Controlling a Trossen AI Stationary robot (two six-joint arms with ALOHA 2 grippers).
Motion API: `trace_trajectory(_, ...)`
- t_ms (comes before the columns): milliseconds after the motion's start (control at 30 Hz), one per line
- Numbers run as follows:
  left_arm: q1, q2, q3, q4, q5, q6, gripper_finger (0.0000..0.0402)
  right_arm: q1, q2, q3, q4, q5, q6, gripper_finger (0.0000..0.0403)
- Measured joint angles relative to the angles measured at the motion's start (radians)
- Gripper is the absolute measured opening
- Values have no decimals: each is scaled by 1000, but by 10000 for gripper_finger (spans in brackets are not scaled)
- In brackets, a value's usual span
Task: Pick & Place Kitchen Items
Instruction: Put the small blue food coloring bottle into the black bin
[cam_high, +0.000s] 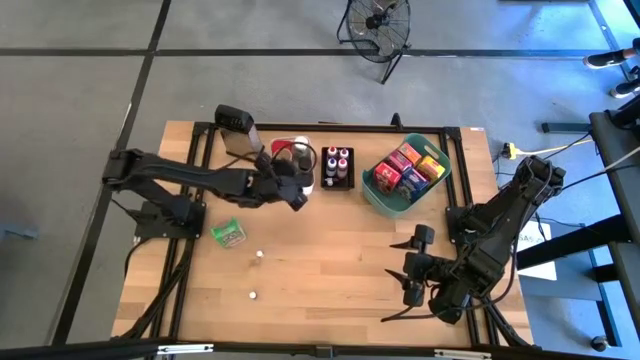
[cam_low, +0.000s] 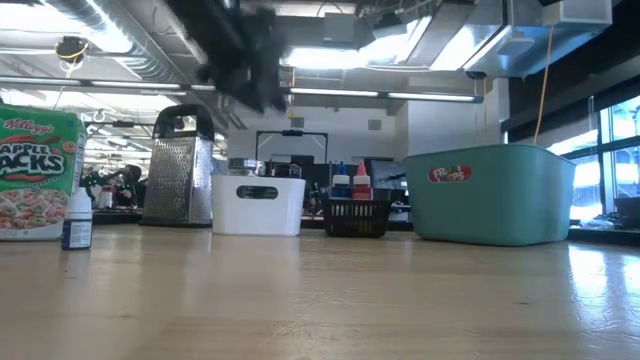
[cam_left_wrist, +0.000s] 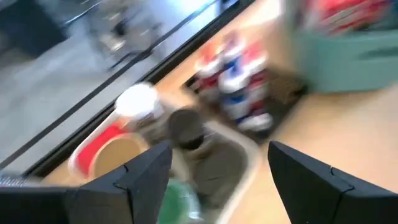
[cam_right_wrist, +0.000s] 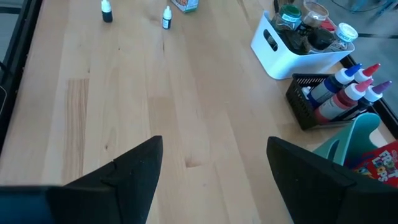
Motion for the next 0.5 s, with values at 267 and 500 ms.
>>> trace_trajectory(267, -212, -207, 28, -5, 300, 28, 262, 0, 0, 0, 8, -21, -4, 291)
trace_trajectory(500, -423, -186, 27, -6, 367, 9, 262, 1, 0, 0, 34, -52, -3, 291)
